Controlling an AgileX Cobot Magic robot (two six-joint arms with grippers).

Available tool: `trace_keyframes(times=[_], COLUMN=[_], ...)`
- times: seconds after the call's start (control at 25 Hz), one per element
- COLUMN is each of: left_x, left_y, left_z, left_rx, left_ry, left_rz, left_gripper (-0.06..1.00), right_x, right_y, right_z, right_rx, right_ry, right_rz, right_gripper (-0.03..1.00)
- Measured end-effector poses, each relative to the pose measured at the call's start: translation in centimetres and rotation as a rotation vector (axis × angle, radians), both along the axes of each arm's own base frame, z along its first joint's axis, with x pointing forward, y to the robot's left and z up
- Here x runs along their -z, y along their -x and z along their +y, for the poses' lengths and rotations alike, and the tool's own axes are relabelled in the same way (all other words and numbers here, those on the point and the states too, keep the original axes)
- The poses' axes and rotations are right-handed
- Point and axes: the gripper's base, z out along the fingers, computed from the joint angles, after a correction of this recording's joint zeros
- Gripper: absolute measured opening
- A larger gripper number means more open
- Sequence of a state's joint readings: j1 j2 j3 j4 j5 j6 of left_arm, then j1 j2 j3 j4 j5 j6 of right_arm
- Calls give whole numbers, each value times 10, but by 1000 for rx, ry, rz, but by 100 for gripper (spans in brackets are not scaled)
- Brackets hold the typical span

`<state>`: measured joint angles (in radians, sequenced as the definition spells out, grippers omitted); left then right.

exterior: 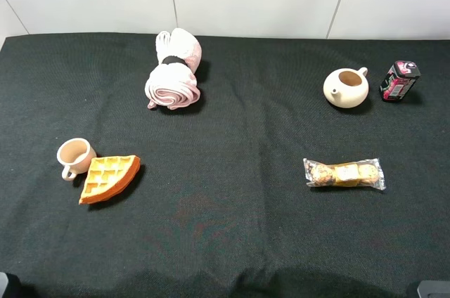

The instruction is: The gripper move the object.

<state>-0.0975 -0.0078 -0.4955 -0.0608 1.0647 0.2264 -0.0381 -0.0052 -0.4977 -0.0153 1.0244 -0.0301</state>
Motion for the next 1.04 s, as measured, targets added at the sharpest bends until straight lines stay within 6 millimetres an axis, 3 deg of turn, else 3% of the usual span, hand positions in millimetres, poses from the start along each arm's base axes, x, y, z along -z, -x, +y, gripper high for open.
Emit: trace_keyframes(times=[1.04], left_x=[0], left_y=[0], left_z=[0], left_rx=[0], left_ry=[0], left_rz=[0], left_gripper=[97], right_x=[0], right_y=[0], right_z=[0], right_rx=[0], right_ry=[0], right_rz=[0], right_gripper=[69])
